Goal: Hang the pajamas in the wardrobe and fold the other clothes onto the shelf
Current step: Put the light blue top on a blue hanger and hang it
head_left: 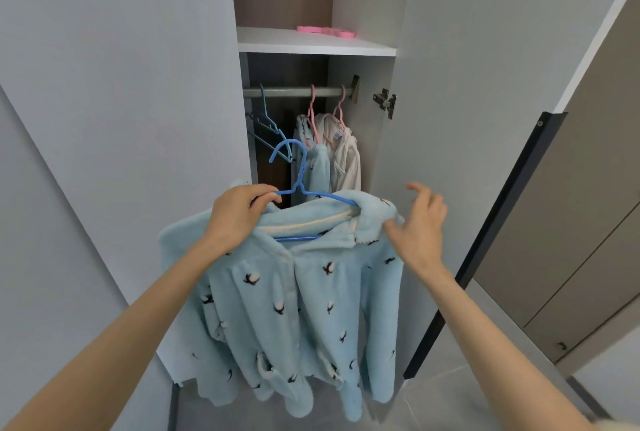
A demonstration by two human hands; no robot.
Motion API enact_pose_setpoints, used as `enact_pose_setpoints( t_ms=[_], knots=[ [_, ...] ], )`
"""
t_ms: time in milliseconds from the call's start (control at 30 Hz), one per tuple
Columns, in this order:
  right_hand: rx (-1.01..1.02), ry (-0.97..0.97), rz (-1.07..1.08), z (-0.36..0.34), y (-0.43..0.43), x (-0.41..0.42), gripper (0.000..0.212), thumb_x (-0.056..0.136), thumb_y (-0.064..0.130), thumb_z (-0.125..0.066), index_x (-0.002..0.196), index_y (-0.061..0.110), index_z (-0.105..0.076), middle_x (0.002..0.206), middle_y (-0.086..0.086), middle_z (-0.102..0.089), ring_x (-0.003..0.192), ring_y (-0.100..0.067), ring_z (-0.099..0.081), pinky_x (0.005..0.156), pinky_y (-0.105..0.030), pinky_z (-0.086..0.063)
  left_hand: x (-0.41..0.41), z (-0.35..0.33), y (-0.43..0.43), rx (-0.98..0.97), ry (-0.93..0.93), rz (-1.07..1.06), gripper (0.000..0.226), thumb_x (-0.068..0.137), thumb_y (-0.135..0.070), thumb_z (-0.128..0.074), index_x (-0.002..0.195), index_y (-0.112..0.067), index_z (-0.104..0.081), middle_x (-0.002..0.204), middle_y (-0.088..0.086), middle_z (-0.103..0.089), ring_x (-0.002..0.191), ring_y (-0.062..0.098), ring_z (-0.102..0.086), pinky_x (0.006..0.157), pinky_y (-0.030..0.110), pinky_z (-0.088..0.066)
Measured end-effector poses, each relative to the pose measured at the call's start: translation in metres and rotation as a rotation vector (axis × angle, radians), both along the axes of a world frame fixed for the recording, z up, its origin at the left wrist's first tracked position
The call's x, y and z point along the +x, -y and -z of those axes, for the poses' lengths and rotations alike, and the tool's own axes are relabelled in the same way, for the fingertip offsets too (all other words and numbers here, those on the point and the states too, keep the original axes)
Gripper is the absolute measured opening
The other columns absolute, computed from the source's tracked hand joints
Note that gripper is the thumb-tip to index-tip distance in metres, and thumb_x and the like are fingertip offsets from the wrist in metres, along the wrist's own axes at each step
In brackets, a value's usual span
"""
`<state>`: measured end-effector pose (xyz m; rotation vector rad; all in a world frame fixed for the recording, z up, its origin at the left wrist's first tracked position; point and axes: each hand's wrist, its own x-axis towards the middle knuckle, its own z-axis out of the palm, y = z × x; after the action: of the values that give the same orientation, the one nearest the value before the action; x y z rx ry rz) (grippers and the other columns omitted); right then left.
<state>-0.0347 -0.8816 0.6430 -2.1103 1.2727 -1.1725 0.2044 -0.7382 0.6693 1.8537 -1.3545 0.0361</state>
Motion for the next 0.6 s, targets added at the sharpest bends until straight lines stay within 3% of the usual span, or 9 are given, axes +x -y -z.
enact_pose_setpoints(
  t_ms=[67, 133, 167, 233, 300, 333, 433, 500, 600],
  knots=[
    [-0.163, -0.156, -0.197, -0.006, -0.001, 0.005, 0.057, 0.074, 0.008, -0.065, 0.129, 0.014, -0.051, 0.127, -0.007, -0.043, 0.117, -0.022, -0.033, 0.095, -0.029, -0.035, 0.001, -0.001, 0.003, 0.015, 0.003, 0.024, 0.023, 0.097, -0.024, -0.050, 0.093, -0.022, -0.073, 0.077, -0.013, -0.065, 0.067, 0.009, -0.051, 0.066, 0.026, -0.037],
    [-0.154, -0.346, -0.449, -0.013, -0.004, 0.019, 0.051, 0.083, 0.021, -0.064, 0.133, 0.018, -0.051, 0.132, -0.001, -0.052, 0.122, -0.020, -0.040, 0.109, -0.036, -0.027, -0.002, -0.003, 0.008, 0.024, 0.032, 0.092, 0.021, 0.096, -0.022, -0.052, 0.092, -0.021, -0.073, 0.073, -0.013, -0.062, 0.067, 0.007, -0.050, 0.068, 0.029, -0.038],
    [-0.114, -0.423, -0.527, -0.017, -0.007, 0.028, 0.043, 0.089, 0.029, -0.059, 0.131, 0.022, -0.052, 0.127, 0.003, -0.058, 0.116, -0.016, -0.047, 0.107, -0.037, -0.031, -0.004, -0.004, 0.010, 0.018, 0.060, 0.128, 0.020, 0.095, -0.021, -0.054, 0.092, -0.020, -0.074, 0.069, -0.012, -0.060, 0.068, 0.008, -0.050, 0.068, 0.031, -0.039],
    [-0.037, -0.463, -0.604, -0.022, -0.014, 0.042, 0.022, 0.095, 0.041, -0.049, 0.107, 0.027, -0.062, 0.093, 0.008, -0.068, 0.081, -0.008, -0.057, 0.080, -0.034, -0.045, -0.009, -0.005, 0.014, 0.003, 0.153, 0.189, 0.019, 0.093, -0.021, -0.056, 0.092, -0.019, -0.075, 0.067, -0.011, -0.060, 0.070, 0.010, -0.049, 0.071, 0.034, -0.042],
    [0.023, -0.325, -0.657, -0.021, -0.019, 0.051, 0.028, 0.098, 0.039, -0.047, 0.076, 0.026, -0.060, 0.057, 0.012, -0.053, 0.052, -0.005, -0.044, 0.059, -0.032, -0.041, -0.011, -0.007, 0.017, 0.031, 0.249, 0.277, 0.019, 0.094, -0.022, -0.056, 0.090, -0.020, -0.075, 0.065, -0.015, -0.057, 0.070, 0.008, -0.047, 0.076, 0.038, -0.042],
    [0.049, -0.232, -0.675, -0.019, -0.021, 0.053, 0.033, 0.098, 0.037, -0.048, 0.068, 0.028, -0.057, 0.051, 0.012, -0.046, 0.048, -0.006, -0.039, 0.055, -0.029, -0.037, -0.010, -0.008, 0.017, 0.072, 0.271, 0.324, 0.020, 0.094, -0.021, -0.055, 0.089, -0.019, -0.074, 0.066, -0.015, -0.058, 0.072, 0.009, -0.047, 0.078, 0.040, -0.042],
    [0.067, -0.056, -0.674, -0.015, -0.024, 0.057, 0.036, 0.097, 0.034, -0.051, 0.062, 0.028, -0.056, 0.053, 0.002, -0.047, 0.050, -0.008, -0.034, 0.052, -0.025, -0.032, 0.001, -0.014, 0.020, 0.038, 0.174, 0.354, 0.021, 0.095, -0.015, -0.054, 0.085, -0.014, -0.073, 0.083, -0.002, -0.066, 0.089, 0.018, -0.056, 0.088, 0.039, -0.041],
    [0.034, -0.063, -0.646, -0.016, -0.027, 0.062, 0.036, 0.096, 0.035, -0.052, 0.061, 0.027, -0.056, 0.058, -0.013, -0.053, 0.051, -0.016, -0.037, 0.054, -0.034, -0.035, 0.014, -0.018, 0.024, 0.019, 0.111, 0.175, 0.017, 0.093, -0.027, -0.057, 0.099, -0.020, -0.071, 0.102, 0.003, -0.063, 0.106, 0.023, -0.053, 0.096, 0.033, -0.038],
    [-0.039, -0.137, -0.602, -0.022, -0.029, 0.069, 0.037, 0.095, 0.040, -0.051, 0.061, 0.028, -0.054, 0.052, -0.007, -0.046, 0.048, -0.012, -0.033, 0.054, -0.036, -0.037, 0.031, -0.017, 0.029, 0.409, 0.100, -0.150, 0.055, 0.085, -0.053, -0.057, 0.131, -0.025, -0.047, 0.123, 0.008, -0.053, 0.117, 0.030, -0.047, 0.098, 0.038, -0.039]
  ],
)
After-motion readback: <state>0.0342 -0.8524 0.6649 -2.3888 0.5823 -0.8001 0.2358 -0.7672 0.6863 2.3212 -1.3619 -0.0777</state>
